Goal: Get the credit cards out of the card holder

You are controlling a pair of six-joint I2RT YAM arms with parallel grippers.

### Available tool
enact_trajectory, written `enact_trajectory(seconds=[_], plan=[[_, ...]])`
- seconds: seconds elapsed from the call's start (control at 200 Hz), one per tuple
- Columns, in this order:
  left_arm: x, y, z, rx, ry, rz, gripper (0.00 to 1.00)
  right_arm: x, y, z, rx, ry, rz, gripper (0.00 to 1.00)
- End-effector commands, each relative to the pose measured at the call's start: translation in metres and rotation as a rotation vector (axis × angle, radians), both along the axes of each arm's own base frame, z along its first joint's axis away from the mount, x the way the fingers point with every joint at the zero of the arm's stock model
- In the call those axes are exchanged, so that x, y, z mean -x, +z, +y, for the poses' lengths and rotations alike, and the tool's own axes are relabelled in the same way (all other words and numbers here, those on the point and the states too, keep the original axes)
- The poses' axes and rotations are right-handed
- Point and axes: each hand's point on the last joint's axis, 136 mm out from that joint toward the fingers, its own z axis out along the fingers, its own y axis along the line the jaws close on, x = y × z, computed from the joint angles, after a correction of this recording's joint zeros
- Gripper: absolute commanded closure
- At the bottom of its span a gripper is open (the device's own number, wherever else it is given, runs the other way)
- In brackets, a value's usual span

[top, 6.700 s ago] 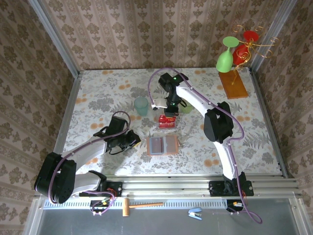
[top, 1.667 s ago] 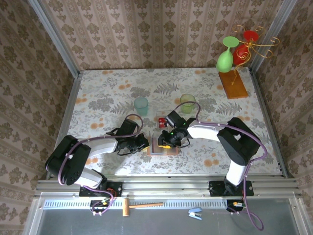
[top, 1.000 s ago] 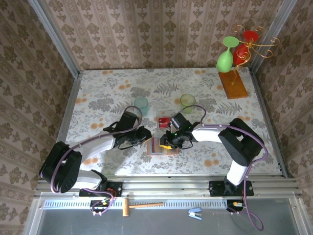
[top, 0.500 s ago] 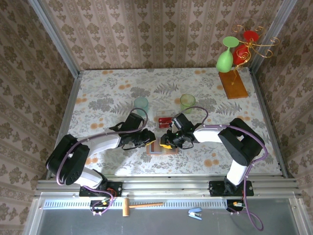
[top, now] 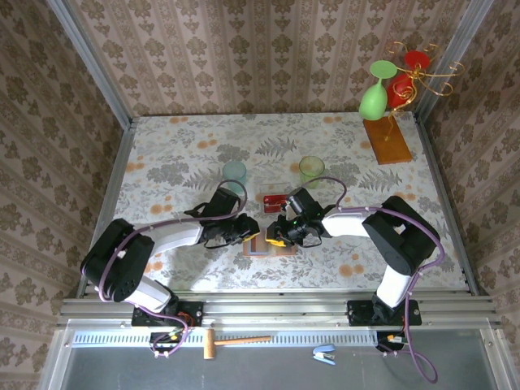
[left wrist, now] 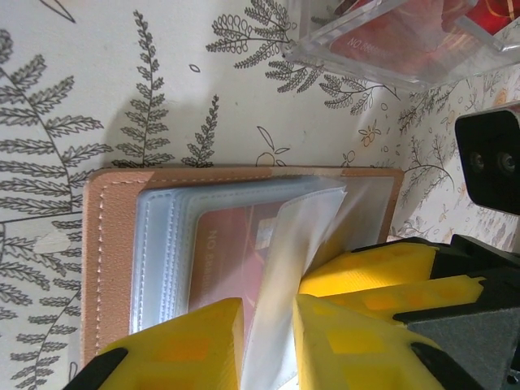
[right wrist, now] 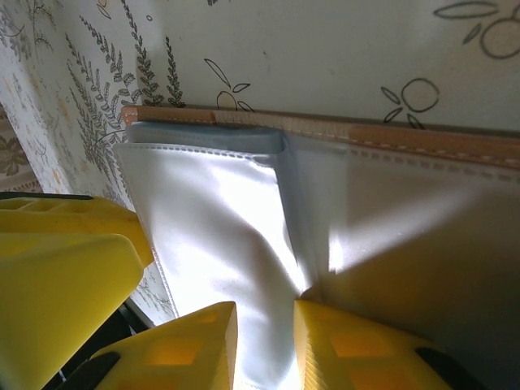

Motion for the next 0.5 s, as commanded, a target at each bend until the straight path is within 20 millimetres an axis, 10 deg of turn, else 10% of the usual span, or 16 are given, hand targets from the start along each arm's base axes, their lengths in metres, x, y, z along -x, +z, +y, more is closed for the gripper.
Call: enact_trajectory(seconds=[0.0, 0.495], plan=[[0.007, -0.004, -0.002, 0.008, -0.013, 0.023, 0.78, 0.002, 0.005, -0.002, -0.019, -0.012, 0.006, 0.75], [0.006, 0.003, -0.008, 0.035, -0.025, 0.011, 0.81, 0.000, 0.016, 0.000, -0.035, -0.017, -0.010, 0.73]])
